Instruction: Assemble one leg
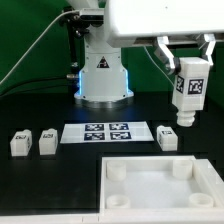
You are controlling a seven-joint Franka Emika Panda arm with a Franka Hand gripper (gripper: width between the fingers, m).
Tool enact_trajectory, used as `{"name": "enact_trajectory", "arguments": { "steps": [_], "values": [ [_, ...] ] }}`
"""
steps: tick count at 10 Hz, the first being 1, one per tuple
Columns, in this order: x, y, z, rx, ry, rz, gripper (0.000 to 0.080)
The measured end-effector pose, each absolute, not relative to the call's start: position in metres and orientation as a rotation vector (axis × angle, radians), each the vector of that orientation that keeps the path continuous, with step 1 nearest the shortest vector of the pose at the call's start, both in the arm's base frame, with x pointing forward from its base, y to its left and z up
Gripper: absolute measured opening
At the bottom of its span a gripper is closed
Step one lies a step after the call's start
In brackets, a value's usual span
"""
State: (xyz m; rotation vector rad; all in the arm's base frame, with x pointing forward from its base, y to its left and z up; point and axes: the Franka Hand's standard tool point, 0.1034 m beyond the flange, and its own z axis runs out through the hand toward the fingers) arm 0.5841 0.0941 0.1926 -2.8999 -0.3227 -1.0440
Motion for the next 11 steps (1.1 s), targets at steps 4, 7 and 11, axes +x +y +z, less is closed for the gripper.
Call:
{"name": "enact_trajectory", "arguments": {
  "steps": [4,7,11],
  "values": [
    [0.613,0.092,0.169,-2.895,-0.337,-1.017,0.0294],
    [0.62,0.096,0.132,-2.892,-0.358,-0.961,0.0294],
    [0.615,0.107,0.107,-2.887,-0.347,-0.933,0.0294]
  ]
}}
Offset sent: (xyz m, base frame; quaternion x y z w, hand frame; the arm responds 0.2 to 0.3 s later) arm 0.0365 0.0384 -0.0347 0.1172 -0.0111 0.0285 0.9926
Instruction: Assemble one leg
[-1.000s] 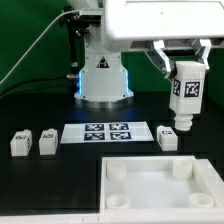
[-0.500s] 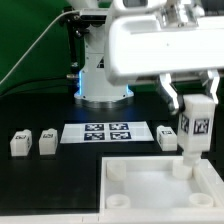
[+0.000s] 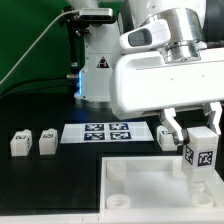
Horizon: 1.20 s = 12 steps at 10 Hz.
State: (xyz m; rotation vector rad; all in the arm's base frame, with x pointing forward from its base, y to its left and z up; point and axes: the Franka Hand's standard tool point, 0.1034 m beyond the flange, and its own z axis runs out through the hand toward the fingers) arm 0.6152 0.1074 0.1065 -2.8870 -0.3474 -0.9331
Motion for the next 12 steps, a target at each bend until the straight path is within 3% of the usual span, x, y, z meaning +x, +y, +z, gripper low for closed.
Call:
{"name": "enact_trajectory", "arguments": {
  "steps": [3,7,12],
  "values": [
    [0.62,0.113,0.105,-2.881,-0.349,-0.934,0.0294],
    [0.616,0.114,0.088,-2.881,-0.344,-0.928,0.0294],
    [0.618,0.113,0.088,-2.878,-0.342,-0.94,0.0294]
  ]
}}
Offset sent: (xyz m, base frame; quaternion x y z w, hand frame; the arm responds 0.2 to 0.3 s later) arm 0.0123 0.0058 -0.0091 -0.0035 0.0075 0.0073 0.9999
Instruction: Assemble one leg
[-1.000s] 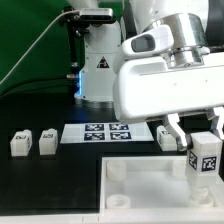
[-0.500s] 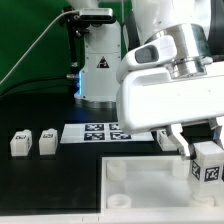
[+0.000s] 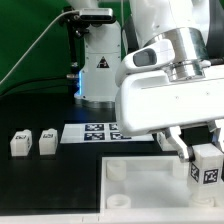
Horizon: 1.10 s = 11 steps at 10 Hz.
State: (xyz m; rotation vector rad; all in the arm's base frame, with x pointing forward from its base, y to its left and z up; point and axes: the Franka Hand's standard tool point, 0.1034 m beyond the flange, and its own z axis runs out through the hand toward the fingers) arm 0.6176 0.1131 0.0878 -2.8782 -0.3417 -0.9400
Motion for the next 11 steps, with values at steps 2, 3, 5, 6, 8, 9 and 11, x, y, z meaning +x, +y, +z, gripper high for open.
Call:
{"name": "enact_trajectory", "arguments": {
  "steps": [2,3,5,6,8,9,11],
  "values": [
    [0.6155,0.1131,0.0846,-2.886,-0.344,-0.91,0.0505],
    [0.6154,0.1131,0.0845,-2.886,-0.344,-0.91,0.0505],
    [0.6152,0.113,0.0842,-2.886,-0.344,-0.908,0.0643],
    [0.6152,0.113,0.0841,-2.886,-0.344,-0.908,0.0643],
    [0.6151,0.113,0.0841,-2.886,-0.344,-0.908,0.0648],
    [0.6151,0.113,0.084,-2.886,-0.344,-0.908,0.0649],
    [0.615,0.113,0.084,-2.887,-0.344,-0.907,0.0649]
  ]
}}
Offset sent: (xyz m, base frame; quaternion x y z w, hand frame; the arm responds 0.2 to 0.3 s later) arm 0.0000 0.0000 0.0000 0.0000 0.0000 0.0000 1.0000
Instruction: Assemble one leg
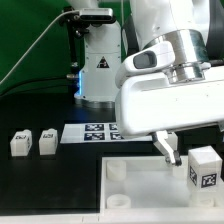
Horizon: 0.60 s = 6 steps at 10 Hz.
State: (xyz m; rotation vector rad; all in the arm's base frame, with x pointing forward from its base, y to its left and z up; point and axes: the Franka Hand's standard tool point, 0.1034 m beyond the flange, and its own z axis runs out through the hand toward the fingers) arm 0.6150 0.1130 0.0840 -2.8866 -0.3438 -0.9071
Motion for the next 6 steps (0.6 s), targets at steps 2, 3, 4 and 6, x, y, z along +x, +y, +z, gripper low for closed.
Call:
{"name": "enact_trajectory", "arguments": {
  "steps": [2,3,4,6],
  "values": [
    [0.619,0.114,0.088,-2.906,-0.329,-0.816,0.0649],
    [0.631,0.113,0.101,-2.906,-0.326,-0.819,0.0649],
    [0.638,0.108,0.104,-2.909,-0.319,-0.827,0.0649],
    [0.641,0.111,0.102,-2.955,-0.337,-0.485,0.0649]
  ]
}}
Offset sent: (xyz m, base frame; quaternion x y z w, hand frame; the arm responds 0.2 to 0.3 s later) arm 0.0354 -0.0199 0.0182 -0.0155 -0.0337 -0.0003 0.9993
